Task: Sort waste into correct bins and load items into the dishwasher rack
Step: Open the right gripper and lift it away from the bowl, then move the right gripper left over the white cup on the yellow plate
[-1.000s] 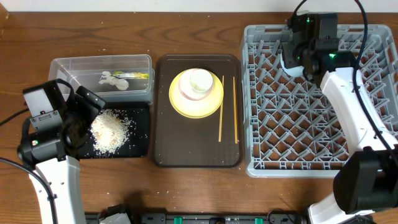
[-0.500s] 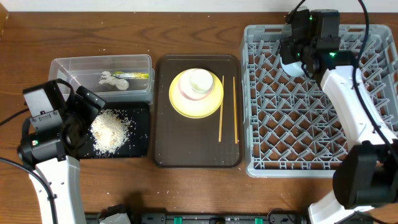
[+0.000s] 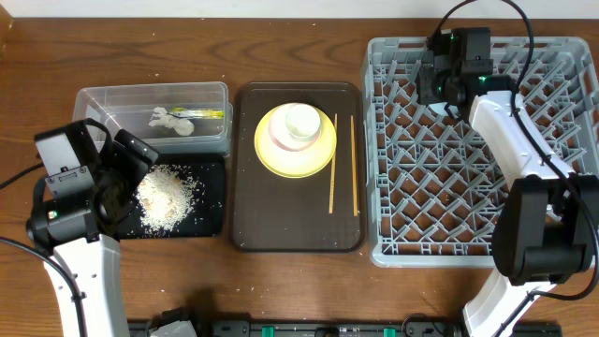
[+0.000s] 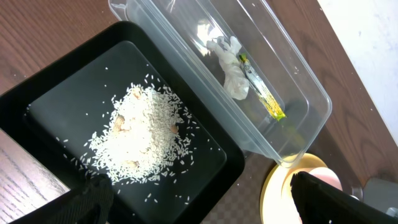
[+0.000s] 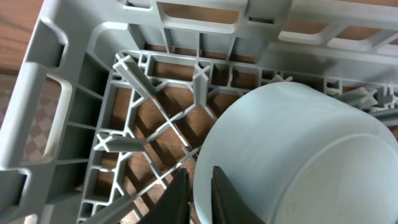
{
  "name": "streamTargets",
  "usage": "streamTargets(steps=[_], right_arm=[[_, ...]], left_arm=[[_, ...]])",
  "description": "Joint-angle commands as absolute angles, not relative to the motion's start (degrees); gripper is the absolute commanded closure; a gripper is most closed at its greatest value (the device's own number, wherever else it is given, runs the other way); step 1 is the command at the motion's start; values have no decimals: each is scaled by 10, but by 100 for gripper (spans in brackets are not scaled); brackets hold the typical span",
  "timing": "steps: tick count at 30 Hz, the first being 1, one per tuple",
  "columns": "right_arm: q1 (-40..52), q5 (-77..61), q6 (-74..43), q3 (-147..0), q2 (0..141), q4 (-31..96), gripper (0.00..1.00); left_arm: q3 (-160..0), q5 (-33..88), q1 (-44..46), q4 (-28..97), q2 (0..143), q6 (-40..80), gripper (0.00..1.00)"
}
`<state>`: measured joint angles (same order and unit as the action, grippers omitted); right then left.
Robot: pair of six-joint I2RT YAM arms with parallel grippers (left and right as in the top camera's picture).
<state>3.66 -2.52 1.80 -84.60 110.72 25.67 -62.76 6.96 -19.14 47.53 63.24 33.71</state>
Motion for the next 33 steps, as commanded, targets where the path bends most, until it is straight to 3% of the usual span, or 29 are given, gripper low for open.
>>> streamTargets(steps=[1, 8, 16, 26, 33], right_arm=[[7, 42, -6, -846, 1105, 261, 84], [8, 32, -6, -847, 1105, 246, 79], [9, -105, 5, -848, 1086, 203, 54], [27, -153, 3, -848, 1048, 262, 52], [100, -124, -5, -847, 1050, 320, 55]], left_arm=[[-636, 68, -194, 475, 633, 342, 6], [-636, 68, -194, 475, 633, 342, 6], [-636, 68, -194, 475, 633, 342, 6], [-636, 68, -194, 475, 633, 342, 6], [-636, 68, -194, 475, 633, 342, 6]])
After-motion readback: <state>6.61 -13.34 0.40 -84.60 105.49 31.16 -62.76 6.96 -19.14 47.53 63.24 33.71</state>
